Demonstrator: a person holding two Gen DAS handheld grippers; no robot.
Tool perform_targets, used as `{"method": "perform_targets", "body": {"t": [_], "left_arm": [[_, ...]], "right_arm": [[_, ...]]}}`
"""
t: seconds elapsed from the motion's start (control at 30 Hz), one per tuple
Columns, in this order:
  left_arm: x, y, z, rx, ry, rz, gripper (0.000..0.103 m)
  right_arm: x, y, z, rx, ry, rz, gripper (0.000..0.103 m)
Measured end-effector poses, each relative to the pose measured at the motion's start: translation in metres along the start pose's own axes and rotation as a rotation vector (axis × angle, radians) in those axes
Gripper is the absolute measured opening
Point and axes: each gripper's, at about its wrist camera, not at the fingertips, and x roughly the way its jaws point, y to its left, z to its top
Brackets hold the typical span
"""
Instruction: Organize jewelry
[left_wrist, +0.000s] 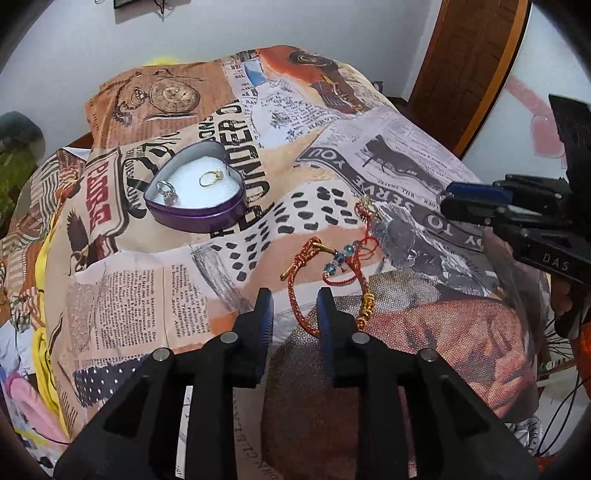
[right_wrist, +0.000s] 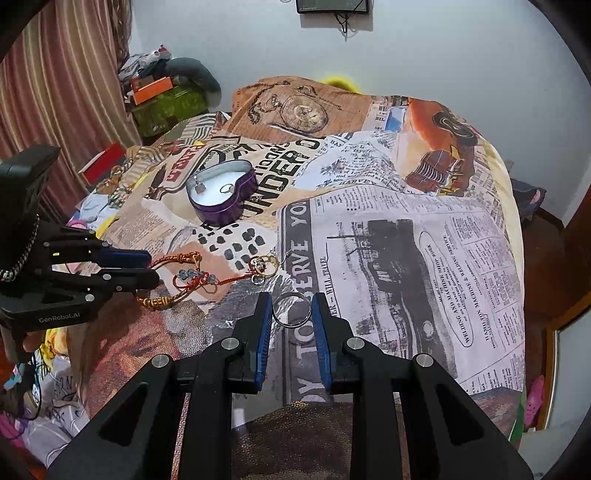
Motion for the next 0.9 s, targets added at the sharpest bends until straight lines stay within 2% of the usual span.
{"method": "perform_targets", "body": {"t": [0.13,0.27,0.47,0.57,0.6,0.63,0.9], "left_arm": [[-0.012,-0.002,0.009,0.014,-0.056,-0.004,0.024],[-0.013,-0.012,0.018,0.060,-0.072,-0.037,0.024],[0.017,-0.026,0.022,0.110,-0.012,-0.025,0.023],[0.028,-0.026,0.020,0.098,-0.003,-0.033,0.020],[0.029,-0.025,0.020,0.085,-0.008,-0.047,0.016],[0.030,-0.024,0.019,0.074,-0.007,-0.063,0.006],[0.018,-0.028,0.020,0.068,-0.040,-0.063,0.005]], "right_arm": [[0.002,-0.002,0.000,0.008,0.004,0.010,0.020],[0.003,-0.002,0.001,0.013,0.002,0.019,0.020],[0.003,-0.003,0.001,0.019,0.001,0.032,0.020],[0.003,-0.004,0.000,0.019,0.005,0.036,0.020],[0.003,-0.003,0.000,0.019,0.007,0.037,0.020],[0.003,-0.003,0.000,0.019,0.007,0.037,0.020],[-0.006,-0.001,0.005,0.019,-0.019,0.037,0.020]]}}
